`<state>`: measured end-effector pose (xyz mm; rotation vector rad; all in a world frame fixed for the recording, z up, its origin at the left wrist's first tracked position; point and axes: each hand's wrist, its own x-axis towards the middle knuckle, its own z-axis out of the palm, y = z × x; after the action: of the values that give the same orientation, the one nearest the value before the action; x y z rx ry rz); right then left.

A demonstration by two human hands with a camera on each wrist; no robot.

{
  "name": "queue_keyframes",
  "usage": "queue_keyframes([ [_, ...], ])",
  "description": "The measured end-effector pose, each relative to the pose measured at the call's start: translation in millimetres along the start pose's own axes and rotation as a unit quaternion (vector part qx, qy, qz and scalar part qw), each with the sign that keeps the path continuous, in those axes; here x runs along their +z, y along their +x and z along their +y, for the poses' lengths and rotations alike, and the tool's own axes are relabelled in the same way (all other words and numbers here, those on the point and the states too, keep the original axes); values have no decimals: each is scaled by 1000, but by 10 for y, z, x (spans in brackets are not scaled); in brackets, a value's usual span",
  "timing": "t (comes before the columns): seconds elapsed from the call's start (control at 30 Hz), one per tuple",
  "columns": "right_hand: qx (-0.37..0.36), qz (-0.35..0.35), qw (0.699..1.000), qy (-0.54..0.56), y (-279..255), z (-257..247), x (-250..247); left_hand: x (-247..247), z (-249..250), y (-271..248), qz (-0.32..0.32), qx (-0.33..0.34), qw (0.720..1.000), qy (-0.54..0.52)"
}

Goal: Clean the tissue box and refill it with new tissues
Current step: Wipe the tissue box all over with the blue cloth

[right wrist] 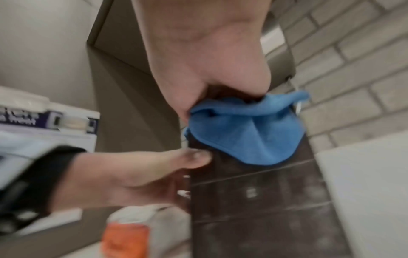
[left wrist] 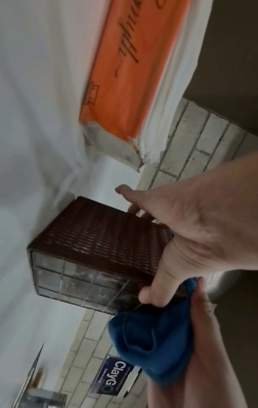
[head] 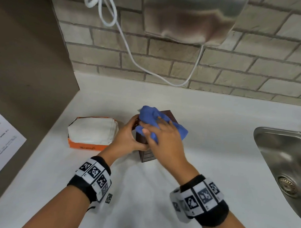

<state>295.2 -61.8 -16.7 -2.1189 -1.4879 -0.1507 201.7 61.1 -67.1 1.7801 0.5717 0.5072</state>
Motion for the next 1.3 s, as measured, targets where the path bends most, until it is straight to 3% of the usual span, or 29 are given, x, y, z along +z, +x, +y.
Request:
queue_keyframes([
  [0.03, 15, 13, 1000, 11, 19, 118, -59, 1, -12, 5, 0, 2, 1000, 5],
  [0.13, 159, -10, 985, 69, 109, 467, -170, 18, -16, 14, 6, -1, 1000, 20],
  [0.2, 192, -37, 980, 40, 147, 448, -120, 25, -5, 20, 9, -3, 1000, 25],
  [0.3, 78, -15, 995, -68, 153, -14, 37, 46, 53, 48, 12, -2, 1000, 17],
  [0.43, -1, -11, 998, -59, 162, -164, 98, 33, 55, 58, 28, -13, 1000, -3],
  [0.53, 82, -25, 995, -41, 247, 211, -77, 13, -8, 14, 15, 3, 1000, 22],
  [0.63, 204, -77, 969, 113, 320, 461, -190, 20, -26, 30, 15, -8, 1000, 19],
  [0.7, 267, -47, 929, 253, 369, 532, -189, 19, -8, 33, 14, -20, 1000, 11],
  [0.73, 322, -40, 880, 347, 372, 557, -185, 19, -4, 23, 11, -25, 1000, 3],
  [0.8, 408, -54, 740, 532, 302, 654, -190, -1, -20, -25, 7, -37, 999, -32],
  [0.87, 435, -45, 648, 624, 117, 756, -201, -82, -64, -79, 21, -53, 995, -85],
  [1.0, 424, 30, 547, 722, -340, 945, -89, -290, -27, -212, 46, -68, 984, -156],
  [1.07, 414, -1, 519, 748, -535, 925, -8, -352, 12, -256, 48, -75, 980, -177],
  [1.13, 390, -66, 514, 761, -630, 861, 80, -368, 34, -275, 35, -74, 974, -210],
  [1.3, 326, -103, 569, 748, -536, 793, 112, -329, 133, -294, -61, -73, 970, -222],
])
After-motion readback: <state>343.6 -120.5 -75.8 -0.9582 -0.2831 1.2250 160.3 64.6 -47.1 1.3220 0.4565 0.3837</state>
